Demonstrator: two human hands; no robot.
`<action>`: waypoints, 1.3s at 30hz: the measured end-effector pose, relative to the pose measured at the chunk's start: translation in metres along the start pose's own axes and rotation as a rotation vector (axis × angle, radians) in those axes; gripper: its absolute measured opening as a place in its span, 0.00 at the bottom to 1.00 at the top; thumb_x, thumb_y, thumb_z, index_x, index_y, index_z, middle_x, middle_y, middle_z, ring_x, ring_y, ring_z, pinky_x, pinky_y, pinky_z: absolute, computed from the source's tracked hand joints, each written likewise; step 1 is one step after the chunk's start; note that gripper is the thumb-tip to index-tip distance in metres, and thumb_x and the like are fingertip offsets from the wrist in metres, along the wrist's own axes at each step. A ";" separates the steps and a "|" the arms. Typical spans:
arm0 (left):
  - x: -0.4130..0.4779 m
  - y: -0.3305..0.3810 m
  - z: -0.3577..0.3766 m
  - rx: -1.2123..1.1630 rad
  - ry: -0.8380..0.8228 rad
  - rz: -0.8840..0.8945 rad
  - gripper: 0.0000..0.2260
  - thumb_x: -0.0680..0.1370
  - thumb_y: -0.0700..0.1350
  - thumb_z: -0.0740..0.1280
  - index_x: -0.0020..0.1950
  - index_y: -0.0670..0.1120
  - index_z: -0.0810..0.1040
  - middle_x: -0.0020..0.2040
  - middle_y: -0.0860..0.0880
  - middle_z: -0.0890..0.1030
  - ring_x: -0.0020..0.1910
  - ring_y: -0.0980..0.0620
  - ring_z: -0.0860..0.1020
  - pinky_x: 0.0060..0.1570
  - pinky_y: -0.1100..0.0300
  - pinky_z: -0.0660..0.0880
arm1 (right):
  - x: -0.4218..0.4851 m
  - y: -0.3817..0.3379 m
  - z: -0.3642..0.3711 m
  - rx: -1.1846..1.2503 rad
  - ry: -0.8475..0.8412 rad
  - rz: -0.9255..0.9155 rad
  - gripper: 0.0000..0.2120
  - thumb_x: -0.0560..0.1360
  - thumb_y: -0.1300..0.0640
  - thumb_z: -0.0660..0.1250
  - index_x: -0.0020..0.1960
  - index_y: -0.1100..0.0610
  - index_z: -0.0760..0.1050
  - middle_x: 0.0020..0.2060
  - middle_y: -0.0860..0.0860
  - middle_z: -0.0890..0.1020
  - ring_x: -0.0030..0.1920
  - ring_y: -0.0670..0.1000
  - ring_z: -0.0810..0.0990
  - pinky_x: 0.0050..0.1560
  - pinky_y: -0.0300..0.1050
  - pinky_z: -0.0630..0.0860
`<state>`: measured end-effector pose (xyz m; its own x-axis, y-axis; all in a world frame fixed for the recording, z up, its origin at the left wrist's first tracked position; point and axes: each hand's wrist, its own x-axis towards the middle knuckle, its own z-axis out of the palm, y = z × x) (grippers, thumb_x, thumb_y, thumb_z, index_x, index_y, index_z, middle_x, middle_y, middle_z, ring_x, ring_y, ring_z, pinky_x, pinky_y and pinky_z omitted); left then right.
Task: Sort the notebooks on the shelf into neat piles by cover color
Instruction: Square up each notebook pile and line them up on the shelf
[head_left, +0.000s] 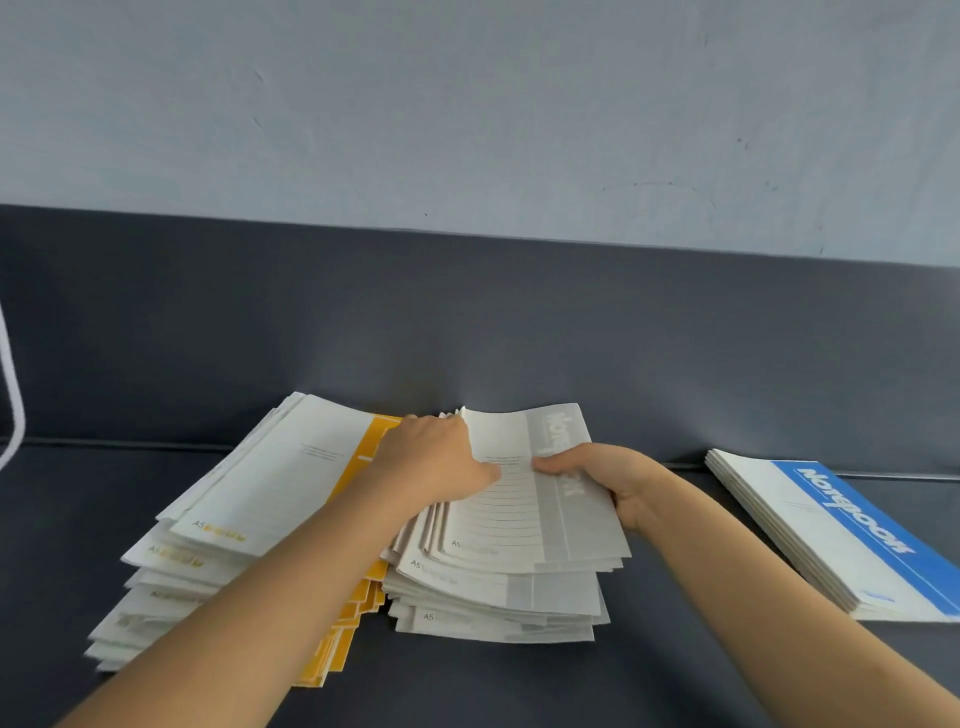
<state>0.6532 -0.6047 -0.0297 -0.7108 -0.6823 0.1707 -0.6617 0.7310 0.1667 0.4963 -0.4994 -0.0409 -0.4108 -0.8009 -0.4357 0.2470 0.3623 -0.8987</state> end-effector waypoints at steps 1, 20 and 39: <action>0.000 0.001 -0.002 -0.014 0.006 -0.003 0.22 0.75 0.60 0.64 0.65 0.51 0.72 0.60 0.50 0.79 0.58 0.47 0.76 0.45 0.59 0.70 | 0.001 0.001 0.002 0.018 -0.017 -0.012 0.10 0.72 0.65 0.70 0.54 0.62 0.79 0.45 0.57 0.85 0.41 0.56 0.85 0.40 0.50 0.80; 0.019 0.041 -0.006 -1.337 0.330 0.258 0.32 0.61 0.44 0.79 0.63 0.46 0.73 0.54 0.49 0.81 0.55 0.54 0.81 0.45 0.63 0.79 | -0.020 -0.018 -0.036 -0.067 -0.014 -0.988 0.20 0.65 0.64 0.73 0.56 0.64 0.76 0.49 0.57 0.84 0.50 0.58 0.84 0.49 0.51 0.80; 0.007 0.042 -0.024 -1.498 0.024 0.201 0.28 0.67 0.47 0.72 0.66 0.45 0.74 0.57 0.46 0.82 0.57 0.46 0.81 0.52 0.54 0.78 | -0.029 -0.028 -0.028 0.005 -0.003 -0.954 0.33 0.61 0.48 0.76 0.62 0.59 0.73 0.54 0.55 0.83 0.53 0.56 0.83 0.51 0.54 0.80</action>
<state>0.6258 -0.5789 0.0017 -0.7436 -0.5853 0.3233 0.3010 0.1386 0.9435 0.4768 -0.4733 -0.0046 -0.4389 -0.7586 0.4815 -0.1877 -0.4466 -0.8748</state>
